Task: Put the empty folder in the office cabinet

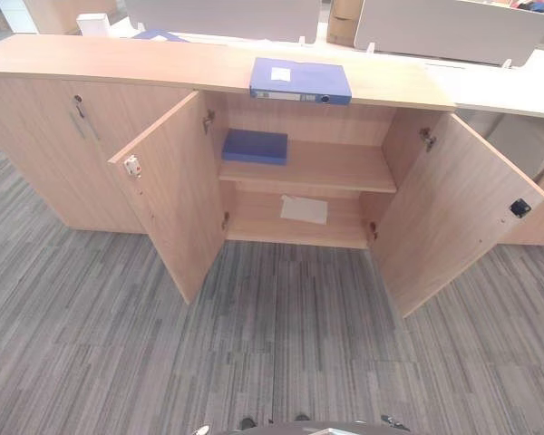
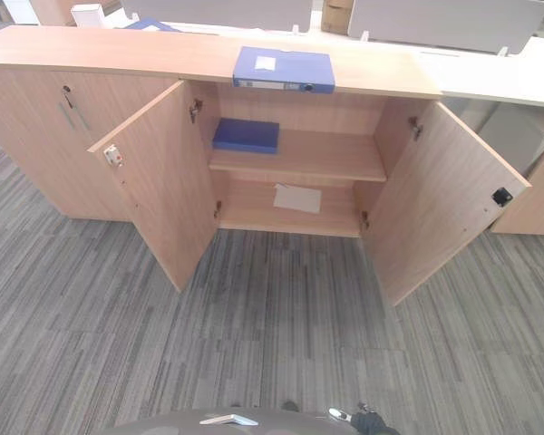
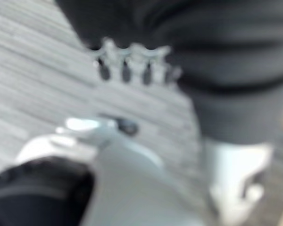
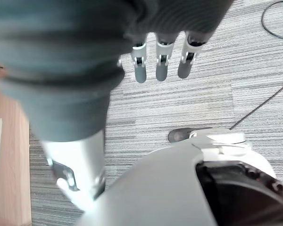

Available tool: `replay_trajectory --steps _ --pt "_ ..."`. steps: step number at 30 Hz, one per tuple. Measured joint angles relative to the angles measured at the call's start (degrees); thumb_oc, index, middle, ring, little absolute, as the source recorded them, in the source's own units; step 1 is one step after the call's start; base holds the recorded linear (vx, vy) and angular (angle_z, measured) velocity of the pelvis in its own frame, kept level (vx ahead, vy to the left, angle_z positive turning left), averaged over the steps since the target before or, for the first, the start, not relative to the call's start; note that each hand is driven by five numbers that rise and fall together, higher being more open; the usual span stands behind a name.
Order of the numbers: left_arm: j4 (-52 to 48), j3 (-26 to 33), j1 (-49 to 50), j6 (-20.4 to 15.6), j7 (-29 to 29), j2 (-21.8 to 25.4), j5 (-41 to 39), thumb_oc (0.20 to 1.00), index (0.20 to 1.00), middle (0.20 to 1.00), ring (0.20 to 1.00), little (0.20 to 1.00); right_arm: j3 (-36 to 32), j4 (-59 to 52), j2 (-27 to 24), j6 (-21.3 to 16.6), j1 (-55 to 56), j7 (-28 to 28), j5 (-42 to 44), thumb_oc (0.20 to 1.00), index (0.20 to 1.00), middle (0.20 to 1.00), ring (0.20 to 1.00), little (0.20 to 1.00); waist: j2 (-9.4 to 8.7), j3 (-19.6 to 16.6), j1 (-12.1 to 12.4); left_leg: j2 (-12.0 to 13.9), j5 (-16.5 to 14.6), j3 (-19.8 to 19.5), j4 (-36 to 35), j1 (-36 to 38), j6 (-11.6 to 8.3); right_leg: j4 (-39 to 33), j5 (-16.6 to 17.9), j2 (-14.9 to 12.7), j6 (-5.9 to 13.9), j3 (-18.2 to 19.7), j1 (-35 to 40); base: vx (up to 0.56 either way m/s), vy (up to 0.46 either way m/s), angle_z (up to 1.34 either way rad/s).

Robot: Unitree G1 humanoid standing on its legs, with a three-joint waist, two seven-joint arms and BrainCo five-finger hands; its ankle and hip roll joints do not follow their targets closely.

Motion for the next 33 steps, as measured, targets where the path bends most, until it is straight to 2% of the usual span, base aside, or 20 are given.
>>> replay_trajectory --steps 17,27,28,29,30,31,32,33 --pt "-0.1 -0.1 -0.2 -0.8 0.4 -0.2 0.8 1.000 1.000 1.000 1.000 1.000 -0.3 -0.2 0.0 -1.1 -0.1 -0.1 0.1 1.000 1.000 1.000 1.000 1.000 0.15 1.2 -0.1 -0.1 -0.2 1.2 0.0 0.1 0.04 0.0 0.1 0.0 0.19 1.3 -0.4 0.03 0.035 -0.04" --pt "-0.1 -0.2 -0.4 -0.6 -0.4 0.0 3.0 1.000 1.000 1.000 1.000 1.000 -0.4 -0.7 0.0 -1.4 0.0 -0.9 0.1 1.000 1.000 1.000 1.000 1.000 0.22 1.6 -0.3 -0.3 -0.7 2.2 0.0 0.3 0.81 0.4 0.6 -0.2 0.33 2.4 -0.6 -0.01 0.071 -0.06" --pt "0.2 0.0 -1.5 -0.6 -0.3 -0.1 2.9 1.000 1.000 1.000 1.000 1.000 -0.4 -0.7 0.5 -1.5 -0.3 -1.4 0.3 1.000 1.000 1.000 1.000 1.000 0.49 1.9 -0.1 -0.9 -1.1 3.0 1.5 -1.0 2.10 2.5 0.9 0.3 1.23 2.5 -1.7 0.00 0.044 -0.31" --pt "0.2 -2.1 -3.9 -0.7 0.2 -0.7 2.6 1.000 1.000 1.000 1.000 1.000 -0.4 -0.8 -1.1 -2.2 -3.3 -2.3 1.3 1.000 1.000 1.000 1.000 1.000 2.16 4.3 0.2 -0.7 -4.6 6.4 10.5 -7.1 7.34 17.8 -1.4 0.3 4.22 0.5 -11.8 0.08 0.043 -0.46" --pt "-0.2 -5.3 -5.5 -1.5 0.0 -1.3 2.6 1.000 1.000 1.000 1.000 1.000 -0.6 -3.6 -3.9 -3.5 -5.3 -2.5 2.3 1.000 1.000 1.000 1.000 1.000 6.78 8.7 -0.5 1.5 -4.3 5.0 10.1 -8.1 6.92 34.0 0.0 1.5 6.91 -5.1 -21.2 0.11 0.014 -0.40" --pt "-0.2 -5.3 -5.5 -1.5 0.0 -1.3 2.6 1.000 1.000 1.000 1.000 1.000 -0.6 -3.6 -3.9 -3.5 -5.3 -2.5 2.3 1.000 1.000 1.000 1.000 1.000 6.78 8.7 -0.5 1.5 -4.3 5.0 10.1 -8.1 6.92 34.0 0.0 1.5 6.91 -5.1 -21.2 0.21 -0.019 -0.03" --pt "2.1 -4.4 -6.3 -1.8 0.6 -1.7 2.5 1.000 1.000 1.000 1.000 1.000 -1.2 -4.0 -3.6 -3.6 -5.9 -2.9 5.2 1.000 1.000 1.000 1.000 1.000 5.01 10.3 -2.2 -1.9 -5.0 4.7 7.5 -5.9 6.21 30.6 -2.1 -3.4 6.93 -5.4 -27.1 0.12 -0.017 0.12" --pt "2.1 -4.4 -6.3 -1.8 0.6 -1.7 2.5 1.000 1.000 1.000 1.000 1.000 -1.2 -4.0 -3.6 -3.6 -5.9 -2.9 5.2 1.000 1.000 1.000 1.000 1.000 5.01 10.3 -2.2 -1.9 -5.0 4.7 7.5 -5.9 6.21 30.6 -2.1 -3.4 6.93 -5.4 -27.1 0.40 -0.125 0.18"
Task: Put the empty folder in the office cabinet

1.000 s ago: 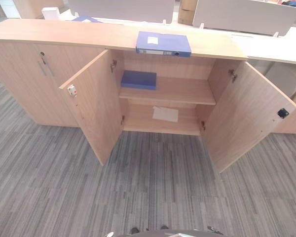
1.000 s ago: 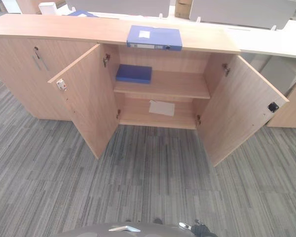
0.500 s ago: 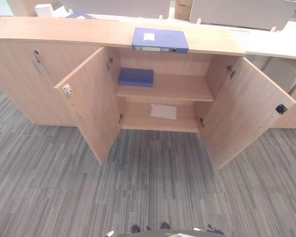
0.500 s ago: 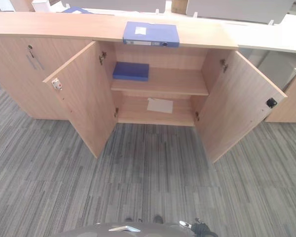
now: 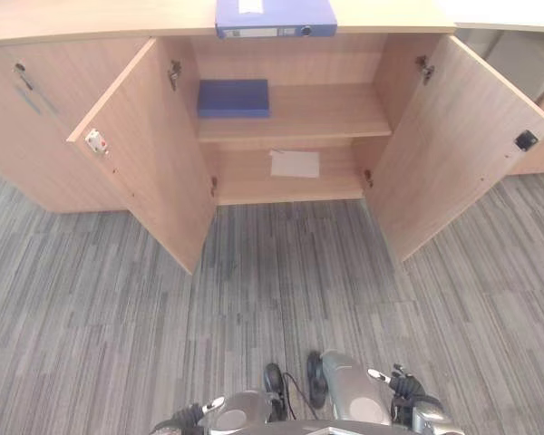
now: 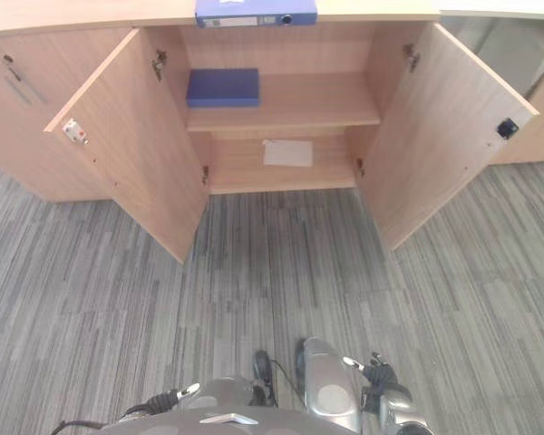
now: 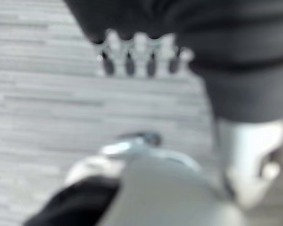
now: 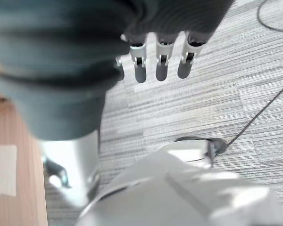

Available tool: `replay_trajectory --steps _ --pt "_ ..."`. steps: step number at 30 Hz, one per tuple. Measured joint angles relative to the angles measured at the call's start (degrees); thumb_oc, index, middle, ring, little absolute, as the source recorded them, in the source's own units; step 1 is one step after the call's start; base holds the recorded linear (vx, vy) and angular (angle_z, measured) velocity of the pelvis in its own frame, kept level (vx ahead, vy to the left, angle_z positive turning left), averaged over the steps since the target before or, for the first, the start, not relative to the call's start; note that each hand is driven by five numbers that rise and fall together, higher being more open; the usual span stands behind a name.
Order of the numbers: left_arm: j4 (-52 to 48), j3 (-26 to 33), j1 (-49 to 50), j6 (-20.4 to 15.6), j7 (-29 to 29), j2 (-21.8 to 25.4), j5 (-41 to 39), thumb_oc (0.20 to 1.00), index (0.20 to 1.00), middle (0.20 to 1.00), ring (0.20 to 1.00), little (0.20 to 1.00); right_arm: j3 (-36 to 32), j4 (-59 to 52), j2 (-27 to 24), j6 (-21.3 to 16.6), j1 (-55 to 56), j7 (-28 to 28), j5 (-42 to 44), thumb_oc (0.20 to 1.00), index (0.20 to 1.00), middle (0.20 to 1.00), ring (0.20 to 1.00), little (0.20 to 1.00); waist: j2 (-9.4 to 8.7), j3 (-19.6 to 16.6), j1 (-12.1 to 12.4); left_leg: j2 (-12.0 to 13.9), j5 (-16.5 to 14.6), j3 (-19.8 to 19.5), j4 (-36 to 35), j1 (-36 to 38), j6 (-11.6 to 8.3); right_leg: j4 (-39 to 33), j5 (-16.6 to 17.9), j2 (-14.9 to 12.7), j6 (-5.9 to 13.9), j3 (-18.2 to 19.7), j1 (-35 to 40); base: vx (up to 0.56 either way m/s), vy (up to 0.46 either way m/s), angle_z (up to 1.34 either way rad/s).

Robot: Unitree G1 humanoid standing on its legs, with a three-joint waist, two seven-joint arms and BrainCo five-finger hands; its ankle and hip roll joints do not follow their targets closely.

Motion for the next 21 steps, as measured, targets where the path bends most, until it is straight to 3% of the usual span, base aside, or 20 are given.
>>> replay_trajectory --steps 2,3,4,5,6,8,11,13,14,15,16,17,19,21 --pt "0.1 0.5 -0.6 -0.4 0.1 0.3 -0.6 1.000 1.000 1.000 1.000 1.000 -2.1 0.3 1.0 -0.4 1.3 0.1 1.8 1.000 1.000 1.000 1.000 1.000 -1.02 1.1 -0.1 -0.9 -0.1 -1.3 -1.6 1.1 -1.00 -15.0 0.4 -0.7 0.02 0.4 0.4 0.54 -0.191 0.36" --pt "1.3 3.0 -0.4 -0.6 -0.2 0.8 -0.9 1.000 1.000 1.000 1.000 1.000 -4.5 0.6 3.0 -1.0 1.8 0.2 1.8 1.000 1.000 1.000 1.000 1.000 -3.42 1.5 -1.0 -2.8 -2.3 -2.2 1.9 1.2 -2.47 -26.4 1.6 -2.2 2.39 1.5 3.1 0.58 -0.174 0.60" --pt "2.7 5.1 -0.2 -1.1 0.1 1.1 -0.9 1.000 1.000 1.000 1.000 1.000 -4.4 0.6 3.7 -1.5 2.7 0.3 1.8 1.000 1.000 1.000 1.000 1.000 -4.65 1.9 -0.8 -2.9 -4.7 -2.4 7.2 0.6 0.72 -30.9 2.7 -2.4 3.31 1.3 4.4 0.52 -0.159 0.39" --pt "3.4 6.3 1.1 -1.1 0.1 0.8 -0.9 1.000 1.000 1.000 1.000 1.000 -4.3 2.4 4.5 -1.5 2.9 0.3 1.7 1.000 1.000 1.000 1.000 1.000 -5.55 2.3 -0.2 -3.3 -6.8 -2.4 9.0 1.8 0.73 -30.9 3.7 -3.1 2.80 0.0 5.1 0.39 -0.123 0.10" --pt "3.4 6.3 1.1 -1.1 0.1 0.8 -0.9 1.000 1.000 1.000 1.000 1.000 -4.3 2.4 4.5 -1.5 2.9 0.3 1.7 1.000 1.000 1.000 1.000 1.000 -5.55 2.3 -0.2 -3.3 -6.8 -2.4 9.0 1.8 0.73 -30.9 3.7 -3.1 2.80 0.0 5.1 0.30 -0.117 0.24" --pt "2.0 6.6 3.8 -1.8 0.2 0.2 -0.8 1.000 1.000 1.000 1.000 1.000 -4.3 2.6 4.6 -1.4 5.2 0.2 1.6 1.000 1.000 1.000 1.000 1.000 -4.34 1.8 -0.8 -2.3 -8.5 -5.3 9.5 3.6 0.43 -30.4 5.0 -2.4 1.61 -3.1 6.4 0.39 -0.199 0.59" --pt "1.7 6.3 5.5 -2.4 1.1 -0.4 -0.8 1.000 1.000 1.000 1.000 1.000 -5.3 2.5 4.6 -1.3 5.3 0.0 1.6 1.000 1.000 1.000 1.000 1.000 -3.80 0.9 -0.8 -2.2 -9.5 -6.9 6.9 7.7 -0.71 -26.4 5.7 -2.3 -0.30 -3.3 8.2 0.32 -0.180 0.23" --pt "1.8 6.3 8.0 -3.3 1.7 -1.7 -0.7 1.000 1.000 1.000 1.000 1.000 -5.9 3.2 3.7 -1.6 4.3 -0.1 1.7 1.000 1.000 1.000 1.000 1.000 -1.91 -1.7 -0.9 -0.7 -11.2 -8.1 3.6 12.6 -2.68 -23.6 5.7 -1.4 -3.56 -4.3 11.7 0.56 -0.306 0.19" --pt "1.8 6.3 8.0 -3.3 1.7 -1.7 -0.7 1.000 1.000 1.000 1.000 1.000 -5.9 3.2 3.7 -1.6 4.3 -0.1 1.7 1.000 1.000 1.000 1.000 1.000 -1.91 -1.7 -0.9 -0.7 -11.2 -8.1 3.6 12.6 -2.68 -23.6 5.7 -1.4 -3.56 -4.3 11.7 0.38 -0.202 0.15" --pt "1.9 6.0 9.0 -4.1 1.6 -3.0 0.3 1.000 1.000 1.000 1.000 1.000 -5.5 3.2 2.0 -1.8 5.1 0.2 2.1 1.000 1.000 1.000 1.000 1.000 1.49 -4.6 -1.2 2.5 -11.7 -8.2 1.3 16.4 -4.23 -23.1 9.8 1.4 -7.46 -5.7 13.2 0.19 -0.096 0.03" --pt "1.9 6.0 9.0 -4.1 1.6 -3.0 0.3 1.000 1.000 1.000 1.000 1.000 -5.5 3.2 2.0 -1.8 5.1 0.2 2.1 1.000 1.000 1.000 1.000 1.000 1.49 -4.6 -1.2 2.5 -11.7 -8.2 1.3 16.4 -4.23 -23.1 9.8 1.4 -7.46 -5.7 13.2 0.34 -0.187 0.11" --pt "2.2 5.4 8.6 -4.4 1.6 -3.7 0.7 1.000 1.000 1.000 1.000 1.000 -5.3 3.1 1.0 -1.8 4.7 0.2 2.2 1.000 1.000 1.000 1.000 1.000 3.35 -5.5 -0.9 4.5 -11.3 -7.8 1.6 17.4 -7.15 -20.8 7.9 2.7 -8.57 -6.5 14.1 0.25 -0.157 0.10" --pt "1.0 4.2 8.2 -6.1 1.1 -3.4 1.0 1.000 1.000 1.000 1.000 1.000 -4.1 2.0 0.1 -1.9 3.2 0.1 2.2 1.000 1.000 1.000 1.000 1.000 1.90 -6.1 -1.1 4.8 -5.8 -8.1 4.6 18.0 -14.20 -16.6 4.7 1.6 -11.43 -6.0 15.2 0.32 -0.225 0.25" --pt "-0.1 3.7 8.1 -6.9 1.5 -3.5 1.4 1.000 1.000 1.000 1.000 1.000 -3.7 2.5 -0.7 -2.8 2.5 0.2 2.5 1.000 1.000 1.000 1.000 1.000 0.97 -7.1 -1.1 5.1 -2.0 -7.9 5.0 17.9 -14.32 -15.8 1.8 1.5 -11.12 -5.5 17.0 0.34 -0.285 0.39"
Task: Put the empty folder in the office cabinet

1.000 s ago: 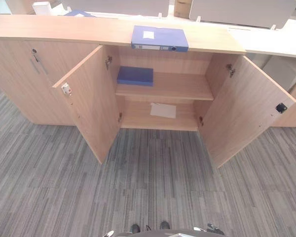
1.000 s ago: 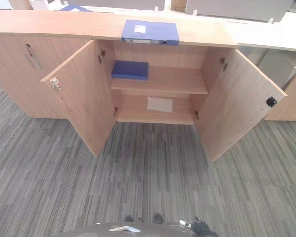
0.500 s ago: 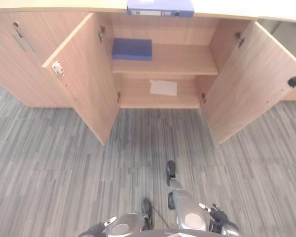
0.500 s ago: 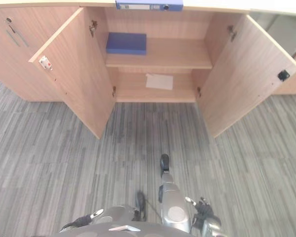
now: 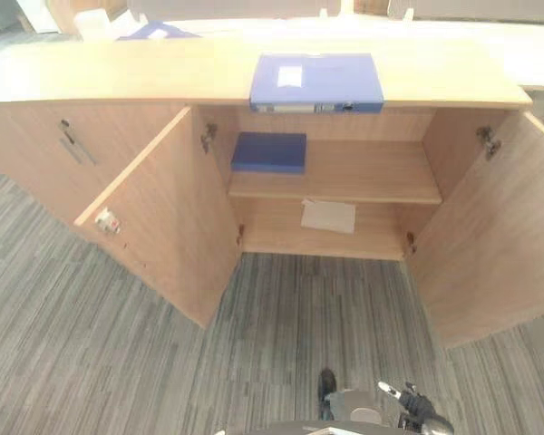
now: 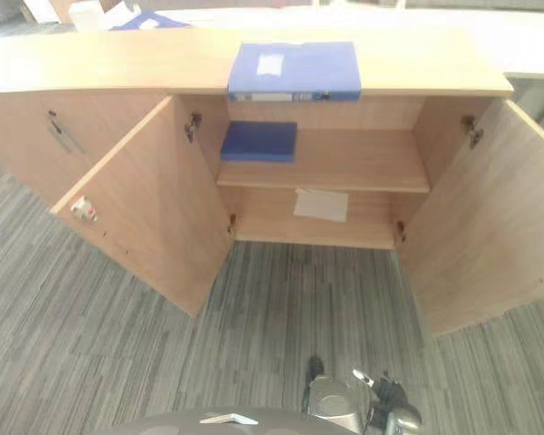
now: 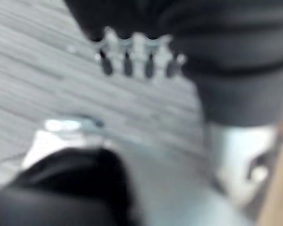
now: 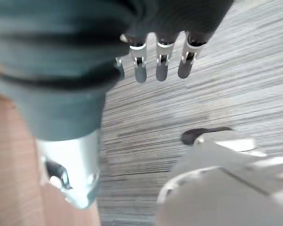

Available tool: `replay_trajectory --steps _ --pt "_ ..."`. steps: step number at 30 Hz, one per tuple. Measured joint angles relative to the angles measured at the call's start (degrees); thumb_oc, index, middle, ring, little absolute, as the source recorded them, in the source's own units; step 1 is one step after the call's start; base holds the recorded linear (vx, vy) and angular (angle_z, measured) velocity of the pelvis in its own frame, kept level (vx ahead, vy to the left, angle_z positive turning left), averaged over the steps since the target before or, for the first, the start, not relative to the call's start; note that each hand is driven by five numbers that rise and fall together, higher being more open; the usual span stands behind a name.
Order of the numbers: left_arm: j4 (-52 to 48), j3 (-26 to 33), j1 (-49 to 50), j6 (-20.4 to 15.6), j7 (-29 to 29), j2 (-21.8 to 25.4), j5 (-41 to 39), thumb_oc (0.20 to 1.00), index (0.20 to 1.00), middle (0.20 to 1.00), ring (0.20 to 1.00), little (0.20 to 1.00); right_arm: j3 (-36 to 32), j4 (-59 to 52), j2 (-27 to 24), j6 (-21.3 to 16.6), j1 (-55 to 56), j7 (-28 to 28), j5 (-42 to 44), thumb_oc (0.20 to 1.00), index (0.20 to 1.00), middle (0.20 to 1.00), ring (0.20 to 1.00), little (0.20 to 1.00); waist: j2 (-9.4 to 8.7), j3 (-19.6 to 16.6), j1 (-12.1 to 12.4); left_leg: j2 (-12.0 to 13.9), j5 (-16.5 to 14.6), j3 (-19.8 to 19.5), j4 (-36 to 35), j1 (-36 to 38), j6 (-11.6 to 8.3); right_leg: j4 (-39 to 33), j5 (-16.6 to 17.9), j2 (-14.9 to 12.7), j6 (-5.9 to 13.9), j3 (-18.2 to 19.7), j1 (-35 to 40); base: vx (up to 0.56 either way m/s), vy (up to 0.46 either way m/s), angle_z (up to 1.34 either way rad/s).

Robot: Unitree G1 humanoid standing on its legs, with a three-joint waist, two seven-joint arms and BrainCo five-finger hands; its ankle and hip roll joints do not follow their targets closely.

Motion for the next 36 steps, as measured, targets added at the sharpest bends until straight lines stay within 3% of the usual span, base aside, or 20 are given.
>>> replay_trajectory --steps 1,3,4,5,6,7,8,9,11,12,13,15,18,20,21,23,26,29,32,36 --pt "0.1 -1.2 -0.2 -0.8 0.3 1.3 0.2 1.000 1.000 1.000 1.000 1.000 0.1 -0.4 -0.4 0.3 0.0 0.0 0.2 1.000 1.000 1.000 1.000 1.000 -0.85 -1.2 0.4 0.4 0.6 -0.9 1.3 -0.1 -0.89 -0.8 -2.9 0.2 1.81 -0.2 1.2 0.17 -0.162 0.22" --pt "0.2 -1.2 -0.1 -0.8 0.9 1.4 0.7 1.000 1.000 1.000 1.000 1.000 0.4 -1.1 -0.5 0.0 -0.8 0.2 0.2 1.000 1.000 1.000 1.000 1.000 -0.83 -1.7 1.1 2.0 1.0 0.0 4.9 -1.6 -1.73 -1.6 -3.6 2.0 0.10 -0.3 1.7 0.21 -0.286 -0.02" --pt "0.4 -1.1 -0.3 -1.0 1.1 1.5 1.2 1.000 1.000 1.000 1.000 1.000 0.8 -1.6 -0.6 0.1 -1.1 0.4 0.2 1.000 1.000 1.000 1.000 1.000 -1.13 -1.4 1.1 2.5 2.5 -0.1 6.3 -2.7 -2.34 -0.3 -4.2 2.1 -0.84 -0.6 1.5 0.16 -0.284 0.02" --pt "1.9 -1.3 -2.1 -1.2 1.5 1.1 1.2 1.000 1.000 1.000 1.000 1.000 1.1 -2.1 -0.9 0.1 -1.1 0.5 0.2 1.000 1.000 1.000 1.000 1.000 -1.74 -0.7 1.3 2.3 4.5 -0.4 8.6 -3.8 -3.04 5.9 -6.6 2.3 -2.44 -1.9 -2.0 0.07 -0.138 0.04" --pt "1.9 -1.3 -2.1 -1.2 1.5 1.1 1.2 1.000 1.000 1.000 1.000 1.000 1.1 -2.1 -0.9 0.1 -1.1 0.5 0.2 1.000 1.000 1.000 1.000 1.000 -1.74 -0.7 1.3 2.3 4.5 -0.4 8.6 -3.8 -3.04 5.9 -6.6 2.3 -2.44 -1.9 -2.0 0.07 -0.149 0.19" --pt "2.4 -1.5 -2.5 -1.4 2.4 2.0 1.2 1.000 1.000 1.000 1.000 1.000 1.8 -2.7 -0.7 -0.1 -1.0 0.6 0.2 1.000 1.000 1.000 1.000 1.000 -2.08 -1.5 1.5 2.8 4.6 0.0 16.5 -8.6 -3.10 2.8 -7.0 2.6 -2.65 -2.4 -3.3 0.04 -0.140 0.26" --pt "1.7 -1.5 -3.0 -1.6 3.2 3.3 1.2 1.000 1.000 1.000 1.000 1.000 2.4 -2.9 0.0 0.1 -1.1 0.5 0.3 1.000 1.000 1.000 1.000 1.000 -4.82 -0.8 2.1 2.5 5.9 1.0 30.4 -16.3 -1.94 -4.1 -4.6 2.7 -3.96 -0.3 -0.7 0.04 -0.140 0.26" --pt "1.7 -1.5 -3.0 -1.6 3.2 3.3 1.2 1.000 1.000 1.000 1.000 1.000 2.4 -2.9 0.0 0.1 -1.1 0.5 0.3 1.000 1.000 1.000 1.000 1.000 -4.82 -0.8 2.1 2.5 5.9 1.0 30.4 -16.3 -1.94 -4.1 -4.6 2.7 -3.96 -0.3 -0.7 0.04 -0.105 0.14" --pt "-0.7 -1.4 -3.1 -2.4 3.6 4.0 1.2 1.000 1.000 1.000 1.000 1.000 2.4 -3.1 0.9 0.0 -1.6 0.0 1.5 1.000 1.000 1.000 1.000 1.000 -5.55 0.0 4.4 2.2 2.2 0.9 42.6 -27.3 2.13 -8.3 -4.0 3.9 -4.62 0.1 3.0 0.11 -0.081 -0.12" --pt "-1.2 -1.4 -3.7 -3.0 3.9 3.9 1.2 1.000 1.000 1.000 1.000 1.000 2.5 -2.9 1.2 -0.4 -2.7 -0.2 2.5 1.000 1.000 1.000 1.000 1.000 -5.79 1.6 6.1 -0.4 -0.2 -0.6 42.1 -33.9 4.51 -9.6 -4.2 3.8 -4.87 1.3 4.9 0.13 -0.035 -0.27" --pt "-1.2 -1.4 -3.7 -3.0 3.9 3.9 1.2 1.000 1.000 1.000 1.000 1.000 2.5 -2.9 1.2 -0.4 -2.7 -0.2 2.5 1.000 1.000 1.000 1.000 1.000 -5.79 1.6 6.1 -0.4 -0.2 -0.6 42.1 -33.9 4.51 -9.6 -4.2 3.8 -4.87 1.3 4.9 0.11 -0.001 -0.55" --pt "-2.1 -1.5 -2.6 -3.1 4.9 3.5 2.3 1.000 1.000 1.000 1.000 1.000 4.5 -3.0 1.2 -1.1 -5.2 -0.2 2.5 1.000 1.000 1.000 1.000 1.000 -5.54 4.0 7.1 -2.1 -0.7 0.5 22.9 -38.0 5.92 -13.6 -3.0 4.0 -2.77 2.8 9.2 0.10 0.023 -0.64" --pt "-2.2 -2.1 -0.6 -3.3 6.0 2.6 3.8 1.000 1.000 1.000 1.000 1.000 7.0 -2.6 0.9 -2.3 -4.4 -0.1 3.6 1.000 1.000 1.000 1.000 1.000 -4.64 4.0 6.2 -3.7 3.6 0.2 -0.4 -32.6 5.95 -14.4 -5.2 4.1 0.43 3.1 14.1 0.11 0.045 -0.33" --pt "-2.2 -2.6 -0.3 -3.7 6.9 2.3 4.5 1.000 1.000 1.000 1.000 1.000 7.1 -2.6 1.0 -2.3 -3.0 -0.3 4.8 1.000 1.000 1.000 1.000 1.000 -3.63 3.6 5.8 -4.0 11.4 -0.4 -9.7 -26.9 8.96 -14.3 -6.7 4.7 2.74 3.9 16.9 0.09 0.072 -0.23" --pt "-2.2 -3.3 -0.1 -3.8 7.3 2.3 4.5 1.000 1.000 1.000 1.000 1.000 7.2 -2.6 1.2 -2.3 -2.3 -0.3 4.8 1.000 1.000 1.000 1.000 1.000 -3.14 3.3 5.8 -3.5 18.0 -0.7 -12.1 -24.5 10.80 -14.2 -7.3 5.2 3.70 4.3 18.1 0.08 0.080 -0.15" --pt "-2.6 -4.1 -0.7 -4.3 7.8 3.2 4.5 1.000 1.000 1.000 1.000 1.000 6.9 -2.3 2.7 -2.4 -2.3 -0.7 4.9 1.000 1.000 1.000 1.000 1.000 -4.29 3.6 5.7 -3.8 16.3 -1.1 -12.1 -23.0 12.55 -9.3 -11.1 4.0 5.80 4.1 15.9 0.05 0.085 -0.12" --pt "-2.5 -4.7 -2.7 -4.4 8.7 3.3 4.7 1.000 1.000 1.000 1.000 1.000 6.9 -2.5 3.2 -2.4 -2.9 -1.2 6.6 1.000 1.000 1.000 1.000 1.000 -4.30 3.6 5.8 -3.8 15.0 -0.3 -12.1 -21.6 12.36 -10.0 -11.0 2.6 5.87 4.3 11.4 0.01 0.070 -0.06" --pt "-2.9 -6.0 -2.9 -5.0 9.5 3.9 5.6 1.000 1.000 1.000 1.000 1.000 6.9 -2.6 4.6 -2.7 -2.6 -1.3 7.0 1.000 1.000 1.000 1.000 1.000 -5.03 3.2 6.3 -4.1 12.8 0.3 -12.2 -19.3 9.77 -10.6 -5.5 0.9 6.46 4.2 9.1 0.00 0.079 -0.08" --pt "-3.7 -6.1 -2.2 -5.9 10.2 4.2 5.9 1.000 1.000 1.000 1.000 1.000 7.0 -2.8 5.9 -3.0 -2.3 -1.5 7.0 1.000 1.000 1.000 1.000 1.000 -6.17 2.2 6.4 -4.4 11.9 0.8 -12.2 -19.2 9.57 -11.3 -4.1 0.6 5.52 4.4 9.1 -0.01 0.052 -0.10" --pt "-4.1 -5.7 -2.9 -6.9 11.7 5.2 8.0 1.000 1.000 1.000 1.000 1.000 7.2 -2.6 5.7 -3.3 -2.1 -2.2 6.8 1.000 1.000 1.000 1.000 1.000 -6.29 2.2 5.7 -4.6 11.6 2.0 -12.0 -18.6 10.25 -12.8 -2.0 0.3 6.17 5.6 9.5 -0.01 0.271 -0.25"
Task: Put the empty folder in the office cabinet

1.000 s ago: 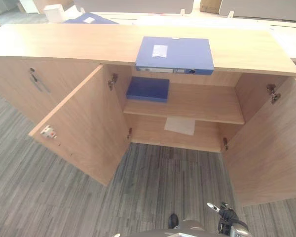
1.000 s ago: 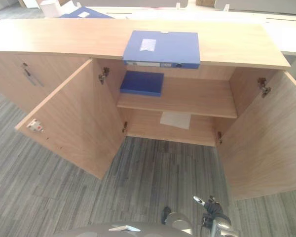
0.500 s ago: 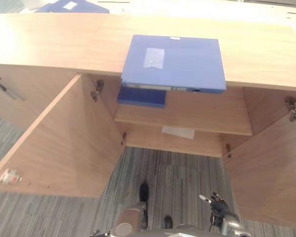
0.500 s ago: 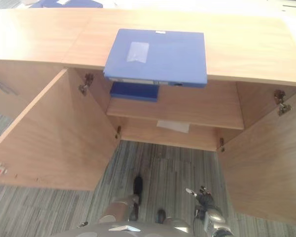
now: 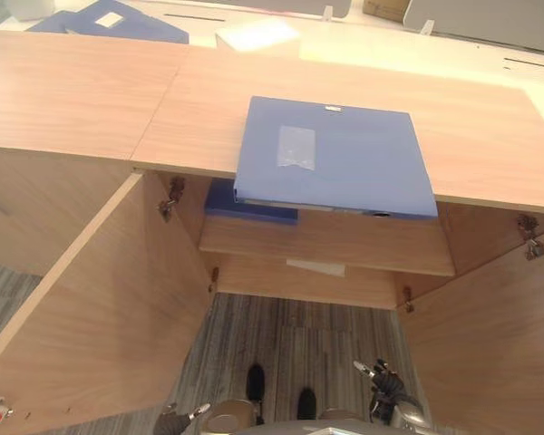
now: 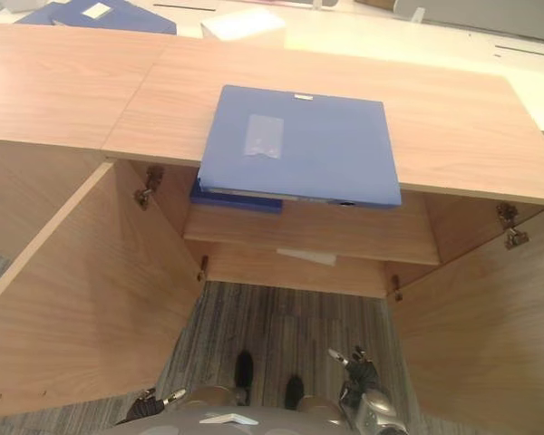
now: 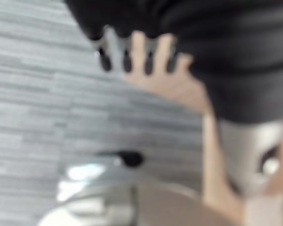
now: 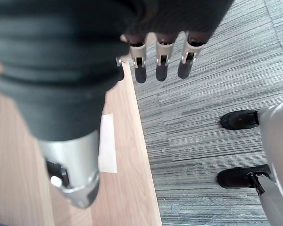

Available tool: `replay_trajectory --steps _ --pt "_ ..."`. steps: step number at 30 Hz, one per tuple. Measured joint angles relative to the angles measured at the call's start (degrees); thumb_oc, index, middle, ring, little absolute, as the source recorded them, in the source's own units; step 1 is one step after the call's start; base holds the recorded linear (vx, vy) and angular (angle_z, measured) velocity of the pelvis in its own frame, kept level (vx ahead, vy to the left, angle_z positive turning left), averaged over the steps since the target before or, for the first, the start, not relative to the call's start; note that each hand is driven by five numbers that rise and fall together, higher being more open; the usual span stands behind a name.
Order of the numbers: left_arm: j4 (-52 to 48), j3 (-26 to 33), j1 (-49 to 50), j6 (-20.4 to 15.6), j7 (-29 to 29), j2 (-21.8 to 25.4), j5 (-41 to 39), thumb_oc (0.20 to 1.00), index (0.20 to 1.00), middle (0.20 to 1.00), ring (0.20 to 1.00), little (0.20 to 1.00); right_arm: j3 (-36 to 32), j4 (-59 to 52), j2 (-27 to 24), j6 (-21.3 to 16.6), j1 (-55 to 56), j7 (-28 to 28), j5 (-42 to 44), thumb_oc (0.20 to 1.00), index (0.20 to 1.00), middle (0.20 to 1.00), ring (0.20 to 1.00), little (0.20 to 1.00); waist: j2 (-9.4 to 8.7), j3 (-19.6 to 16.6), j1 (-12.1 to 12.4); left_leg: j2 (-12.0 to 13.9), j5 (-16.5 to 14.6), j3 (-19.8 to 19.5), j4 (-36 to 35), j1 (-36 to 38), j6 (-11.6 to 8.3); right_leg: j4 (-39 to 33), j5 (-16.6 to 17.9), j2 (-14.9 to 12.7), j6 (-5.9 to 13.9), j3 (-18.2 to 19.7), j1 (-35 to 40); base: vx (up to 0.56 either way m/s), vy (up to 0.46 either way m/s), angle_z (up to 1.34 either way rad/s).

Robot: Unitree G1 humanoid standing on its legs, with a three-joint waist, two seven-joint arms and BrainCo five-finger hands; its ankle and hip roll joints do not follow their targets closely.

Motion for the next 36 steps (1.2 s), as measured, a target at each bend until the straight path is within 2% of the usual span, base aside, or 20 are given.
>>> replay_trajectory --steps 2,3,4,6,8,10,11,12,13,15,16,17,19,20,23,26,27,29,33,36 --pt "-1.5 -0.2 -1.8 0.9 -2.4 2.8 -0.1 1.000 1.000 1.000 1.000 1.000 -1.5 -0.1 -1.2 0.1 -0.4 0.4 -1.8 1.000 1.000 1.000 1.000 1.000 1.49 0.8 -1.0 0.9 -0.1 2.1 -0.1 1.5 0.52 2.0 0.1 0.1 0.43 0.2 0.2 0.01 0.131 -0.44" --pt "-3.1 -0.1 -2.4 0.2 -2.4 3.7 -0.2 1.000 1.000 1.000 1.000 1.000 -3.3 -0.6 -1.6 0.0 -0.6 0.4 -2.9 1.000 1.000 1.000 1.000 1.000 3.06 1.5 -0.9 2.0 -0.8 4.5 -0.7 2.8 1.25 4.3 0.2 0.5 1.31 -0.5 -0.7 0.02 0.085 -1.05" --pt "-3.4 1.5 -2.8 -0.7 -2.7 4.9 -0.2 1.000 1.000 1.000 1.000 1.000 -3.1 -1.9 -2.7 0.2 -0.5 0.4 -4.5 1.000 1.000 1.000 1.000 1.000 5.00 1.3 -1.2 2.3 -2.4 6.0 -0.7 2.8 1.76 5.2 -0.6 -0.1 0.56 -2.1 -1.3 0.01 0.034 -1.12" --pt "-5.7 3.8 -4.2 -0.8 -2.4 6.5 -0.3 1.000 1.000 1.000 1.000 1.000 -2.5 -2.9 -5.1 1.2 0.3 0.6 -7.8 1.000 1.000 1.000 1.000 1.000 7.15 0.7 -3.0 2.4 -2.6 7.9 -0.7 3.4 1.87 6.4 -1.2 -3.2 0.05 -3.6 -2.3 0.00 -0.032 -0.52" --pt "-8.3 3.8 -4.3 -1.3 -1.7 7.1 -0.3 1.000 1.000 1.000 1.000 1.000 -2.4 -2.8 -6.2 1.7 0.4 0.5 -9.7 1.000 1.000 1.000 1.000 1.000 8.04 0.5 -2.7 2.7 -2.7 9.3 -0.7 3.4 2.05 7.2 -1.3 -5.3 0.24 -4.6 -2.8 0.00 -0.055 -0.42" --pt "-10.7 4.0 -4.5 -4.0 1.4 7.7 -0.1 1.000 1.000 1.000 1.000 1.000 -1.9 -2.8 -7.0 2.7 1.2 -0.2 -13.2 1.000 1.000 1.000 1.000 1.000 9.51 -0.2 -2.7 3.1 -2.4 9.8 -0.6 2.9 1.44 4.4 0.0 -8.8 2.28 -5.1 -2.1 0.03 -0.192 -0.44" --pt "-11.6 4.0 -4.5 -4.1 2.0 7.8 -0.1 1.000 1.000 1.000 1.000 1.000 -1.3 -2.8 -7.0 2.8 1.4 -0.2 -13.7 1.000 1.000 1.000 1.000 1.000 9.21 -0.3 -2.7 3.1 -2.3 9.8 -0.6 2.9 1.35 3.0 0.4 -9.3 2.89 -5.1 -1.2 0.04 -0.277 -0.05" --pt "-15.6 4.6 -3.0 -4.0 5.5 8.2 1.2 1.000 1.000 1.000 1.000 1.000 0.2 -2.8 -6.9 3.7 1.7 -0.1 -14.4 1.000 1.000 1.000 1.000 1.000 7.33 -1.1 -2.1 3.2 -1.9 9.8 -0.6 3.1 -0.21 -0.9 0.8 -9.5 3.49 -6.4 1.5 0.01 -0.170 0.04" --pt "-15.6 4.6 -3.0 -4.0 5.5 8.2 1.2 1.000 1.000 1.000 1.000 1.000 0.2 -2.8 -6.9 3.7 1.7 -0.1 -14.4 1.000 1.000 1.000 1.000 1.000 7.33 -1.1 -2.1 3.2 -1.9 9.8 -0.6 3.1 -0.21 -0.9 0.8 -9.5 3.49 -6.4 1.5 0.01 -0.105 0.06" --pt "-20.2 4.4 -0.7 -4.8 8.9 9.9 3.0 1.000 1.000 1.000 1.000 1.000 0.4 -3.3 -6.3 3.9 2.6 -0.1 -15.2 1.000 1.000 1.000 1.000 1.000 3.29 -3.1 -0.8 2.7 -1.2 9.6 -0.6 2.9 -1.77 -2.0 1.4 -8.7 3.50 -6.1 2.7 0.01 -0.099 0.17" --pt "-21.9 4.2 0.2 -4.5 10.3 9.8 4.0 1.000 1.000 1.000 1.000 1.000 0.2 -4.7 -7.1 4.1 3.4 -0.2 -15.7 1.000 1.000 1.000 1.000 1.000 3.08 -3.5 -0.8 3.6 -0.6 8.6 -0.6 3.2 -2.95 -2.0 2.4 -7.6 4.58 -6.2 3.3 0.02 -0.147 0.22" --pt "-25.2 4.3 1.8 -4.4 11.9 10.0 5.4 1.000 1.000 1.000 1.000 1.000 0.1 -6.3 -8.3 4.2 4.5 -0.2 -15.8 1.000 1.000 1.000 1.000 1.000 3.26 -4.0 -0.3 5.1 -0.3 8.5 -0.6 3.3 -3.83 -2.0 2.0 -6.1 3.72 -6.1 3.4 0.01 -0.075 0.17" --pt "-25.2 4.3 1.8 -4.4 11.9 10.0 5.4 1.000 1.000 1.000 1.000 1.000 0.1 -6.3 -8.3 4.2 4.5 -0.2 -15.8 1.000 1.000 1.000 1.000 1.000 3.26 -4.0 -0.3 5.1 -0.3 8.5 -0.6 3.3 -3.83 -2.0 2.0 -6.1 3.72 -6.1 3.4 0.01 -0.032 -0.01" --pt "-30.8 4.3 2.7 -4.3 14.1 10.4 7.9 1.000 1.000 1.000 1.000 1.000 -0.1 -7.1 -10.5 4.9 4.6 -0.1 -15.8 1.000 1.000 1.000 1.000 1.000 4.48 -4.5 0.6 7.4 0.5 8.0 -0.6 3.1 -5.01 -2.0 1.6 -3.7 2.25 -6.2 3.2 0.01 -0.057 -0.02" --pt "-33.3 4.3 2.7 -4.0 15.8 10.4 10.1 1.000 1.000 1.000 1.000 1.000 -0.1 -7.2 -11.7 5.2 4.9 -0.1 -15.8 1.000 1.000 1.000 1.000 1.000 6.02 -5.4 0.5 8.9 0.8 7.7 -0.7 3.1 -6.12 -2.0 1.0 -2.1 1.37 -6.2 3.2 0.00 -0.030 -0.02" --pt "-32.6 4.3 2.5 -3.8 16.4 10.0 11.1 1.000 1.000 1.000 1.000 1.000 -0.1 -7.2 -11.7 5.2 5.2 0.0 -15.8 1.000 1.000 1.000 1.000 1.000 7.30 -5.6 0.0 9.3 0.8 7.6 -0.7 3.1 -6.52 -2.0 0.9 -1.7 1.18 -6.3 3.2 0.01 -0.098 -0.02" --pt "-34.5 4.3 2.9 -2.6 18.5 10.6 13.6 1.000 1.000 1.000 1.000 1.000 0.0 -7.4 -11.9 5.3 5.2 0.1 -15.9 1.000 1.000 1.000 1.000 1.000 8.41 -5.6 -0.2 9.7 0.9 7.4 -0.6 3.0 -6.77 -2.0 0.9 -1.4 1.04 -6.3 3.3 0.01 -0.021 0.06" --pt "-46.6 4.4 3.2 -1.5 25.1 16.3 22.0 1.000 1.000 1.000 1.000 1.000 -0.1 -8.1 -11.9 6.1 6.4 0.4 -15.9 1.000 1.000 1.000 1.000 1.000 8.41 -5.2 0.9 9.8 1.1 7.0 -0.6 2.8 -7.18 -2.0 0.8 -1.1 0.79 -6.6 3.2 0.02 -0.023 0.09" --pt "-47.8 5.0 0.7 1.1 33.9 19.4 34.3 1.000 1.000 1.000 1.000 1.000 -0.2 -8.6 -12.2 6.0 6.1 0.3 -15.8 1.000 1.000 1.000 1.000 1.000 10.65 -5.3 0.9 9.7 1.0 7.0 -0.6 2.9 -7.40 -2.0 0.8 -1.2 0.60 -6.6 3.3 0.00 -0.003 0.01" --pt "-48.5 6.3 0.8 2.9 36.9 20.0 39.8 1.000 1.000 1.000 1.000 1.000 -0.2 -8.6 -12.2 6.0 6.6 0.3 -15.7 1.000 1.000 1.000 1.000 1.000 11.11 -5.6 0.8 9.6 1.2 7.0 -0.6 2.9 -7.15 -2.0 0.9 -1.3 0.30 -6.6 3.3 0.00 0.000 0.00"
